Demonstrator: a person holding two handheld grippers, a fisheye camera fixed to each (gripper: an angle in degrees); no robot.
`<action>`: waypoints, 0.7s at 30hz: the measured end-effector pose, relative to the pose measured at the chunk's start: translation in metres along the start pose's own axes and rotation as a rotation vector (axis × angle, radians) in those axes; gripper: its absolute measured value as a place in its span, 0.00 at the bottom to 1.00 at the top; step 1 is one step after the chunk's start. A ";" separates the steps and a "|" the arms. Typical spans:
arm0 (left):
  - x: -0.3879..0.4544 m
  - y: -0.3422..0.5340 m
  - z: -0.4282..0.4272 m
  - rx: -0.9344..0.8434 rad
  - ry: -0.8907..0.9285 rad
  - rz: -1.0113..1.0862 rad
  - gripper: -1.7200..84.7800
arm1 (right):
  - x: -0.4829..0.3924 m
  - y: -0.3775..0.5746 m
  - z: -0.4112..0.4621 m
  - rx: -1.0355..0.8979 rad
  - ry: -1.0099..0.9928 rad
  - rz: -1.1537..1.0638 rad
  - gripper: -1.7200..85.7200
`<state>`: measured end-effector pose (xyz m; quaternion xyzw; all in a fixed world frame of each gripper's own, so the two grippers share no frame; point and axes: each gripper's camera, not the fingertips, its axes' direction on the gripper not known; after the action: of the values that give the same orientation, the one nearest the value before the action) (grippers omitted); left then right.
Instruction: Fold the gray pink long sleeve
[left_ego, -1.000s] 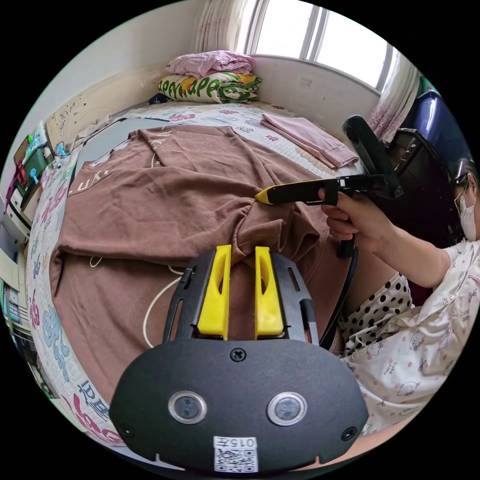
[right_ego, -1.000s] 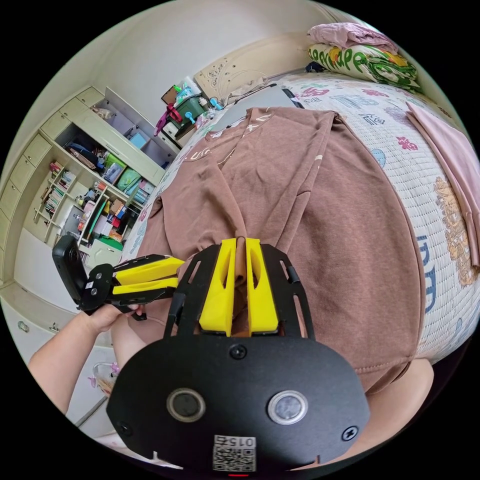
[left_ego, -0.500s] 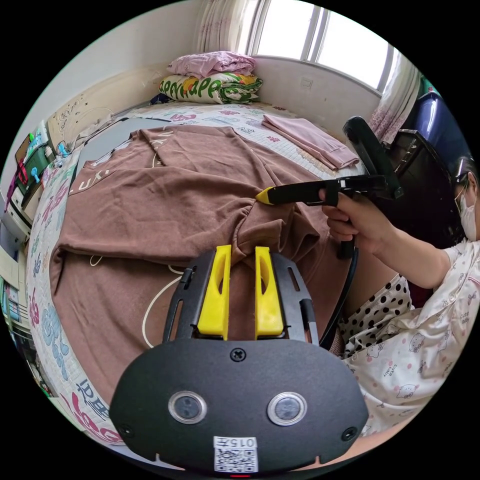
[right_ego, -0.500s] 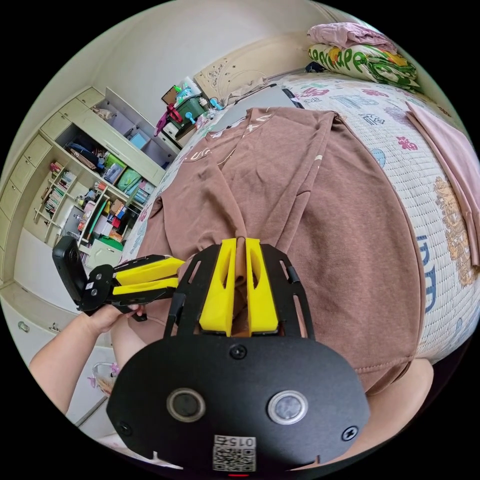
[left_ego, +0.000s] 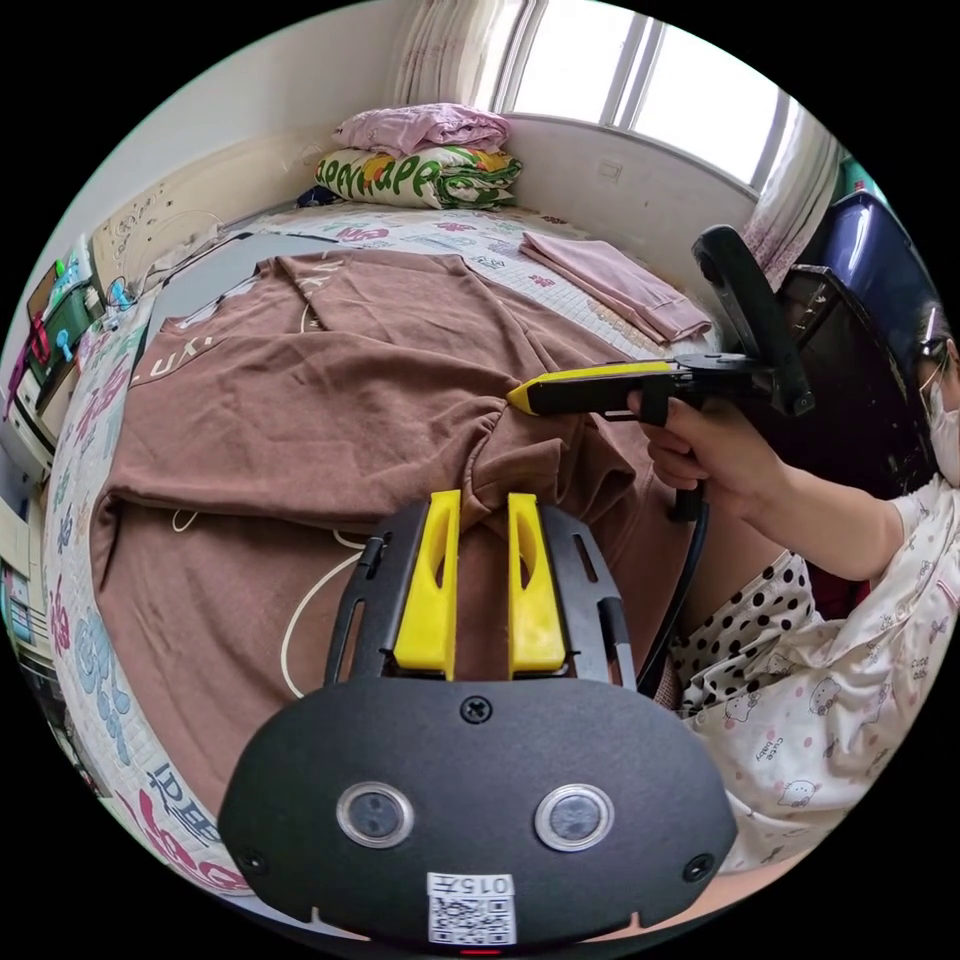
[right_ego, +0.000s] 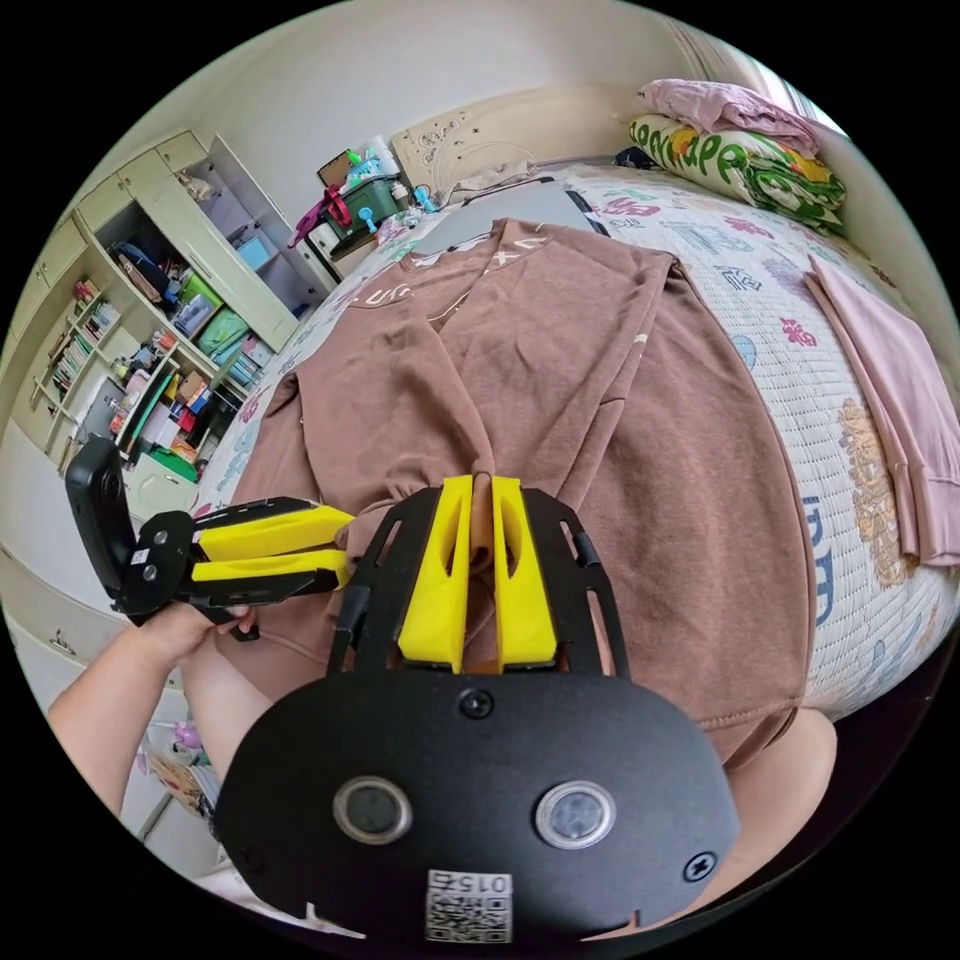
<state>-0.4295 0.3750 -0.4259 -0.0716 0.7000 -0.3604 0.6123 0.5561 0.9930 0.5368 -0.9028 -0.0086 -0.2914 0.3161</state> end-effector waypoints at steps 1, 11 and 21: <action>0.000 -0.001 0.000 0.000 0.001 -0.001 0.11 | 0.005 0.002 0.004 0.000 -0.013 0.006 0.07; 0.003 -0.009 -0.003 0.000 -0.014 0.005 0.11 | 0.028 0.019 0.040 0.002 -0.048 0.022 0.07; 0.004 -0.019 -0.005 0.001 -0.013 0.004 0.11 | 0.033 0.033 0.080 0.003 -0.019 0.008 0.07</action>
<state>-0.4411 0.3609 -0.4175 -0.0721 0.6961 -0.3591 0.6175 0.6317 1.0071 0.4850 -0.9051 -0.0084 -0.2814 0.3188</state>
